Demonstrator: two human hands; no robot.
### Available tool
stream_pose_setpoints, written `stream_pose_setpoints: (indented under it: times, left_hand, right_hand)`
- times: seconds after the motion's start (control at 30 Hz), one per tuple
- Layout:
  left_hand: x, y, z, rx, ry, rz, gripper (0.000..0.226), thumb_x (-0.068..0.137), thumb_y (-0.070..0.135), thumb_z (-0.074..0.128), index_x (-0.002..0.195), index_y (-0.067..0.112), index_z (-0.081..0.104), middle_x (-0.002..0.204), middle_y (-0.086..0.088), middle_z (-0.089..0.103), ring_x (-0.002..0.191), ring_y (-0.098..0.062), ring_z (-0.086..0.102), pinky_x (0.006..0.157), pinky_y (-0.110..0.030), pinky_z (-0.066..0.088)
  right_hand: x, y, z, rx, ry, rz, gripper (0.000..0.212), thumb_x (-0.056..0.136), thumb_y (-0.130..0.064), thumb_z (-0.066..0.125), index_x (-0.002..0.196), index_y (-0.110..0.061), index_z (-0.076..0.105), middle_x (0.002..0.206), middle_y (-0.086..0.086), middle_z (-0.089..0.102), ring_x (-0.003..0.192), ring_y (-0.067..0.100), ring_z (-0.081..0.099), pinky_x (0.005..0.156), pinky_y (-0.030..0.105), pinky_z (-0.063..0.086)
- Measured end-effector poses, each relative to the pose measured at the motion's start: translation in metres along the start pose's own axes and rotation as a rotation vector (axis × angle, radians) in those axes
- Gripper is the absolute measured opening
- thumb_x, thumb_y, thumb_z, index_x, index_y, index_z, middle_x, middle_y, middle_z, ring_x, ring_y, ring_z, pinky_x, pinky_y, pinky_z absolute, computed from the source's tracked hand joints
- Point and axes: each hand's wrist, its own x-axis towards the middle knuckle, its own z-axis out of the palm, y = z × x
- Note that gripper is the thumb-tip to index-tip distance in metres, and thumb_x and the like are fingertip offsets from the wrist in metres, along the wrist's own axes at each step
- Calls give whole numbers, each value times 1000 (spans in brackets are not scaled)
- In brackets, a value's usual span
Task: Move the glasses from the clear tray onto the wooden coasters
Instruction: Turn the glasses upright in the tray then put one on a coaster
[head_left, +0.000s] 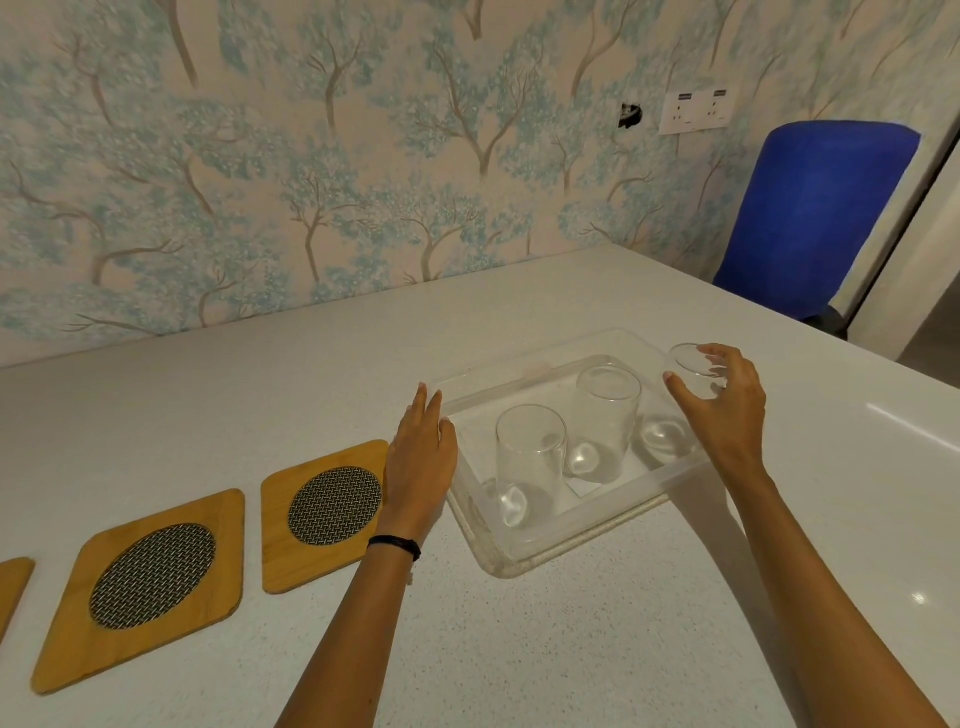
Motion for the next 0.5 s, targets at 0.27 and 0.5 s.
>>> stream_pose_setpoints:
  times: [0.27, 0.5]
  left_hand:
    - [0, 1, 0, -3, -1, 1, 46, 101, 23, 28, 147, 21, 29, 160, 5, 12, 145, -18, 19, 120, -42, 21]
    - [-2, 1, -1, -13, 2, 4, 46, 101, 24, 27, 147, 23, 29, 160, 5, 12, 145, -19, 19, 120, -42, 21]
  right_hand:
    - [1, 0, 1, 8, -59, 4, 51, 78, -25, 73, 123, -16, 50, 131, 15, 51, 114, 28, 52, 92, 35, 43]
    - [1, -1, 2, 12, -72, 15, 50, 79, -25, 71, 124, -16, 49, 135, 15, 47, 117, 29, 50, 93, 36, 42]
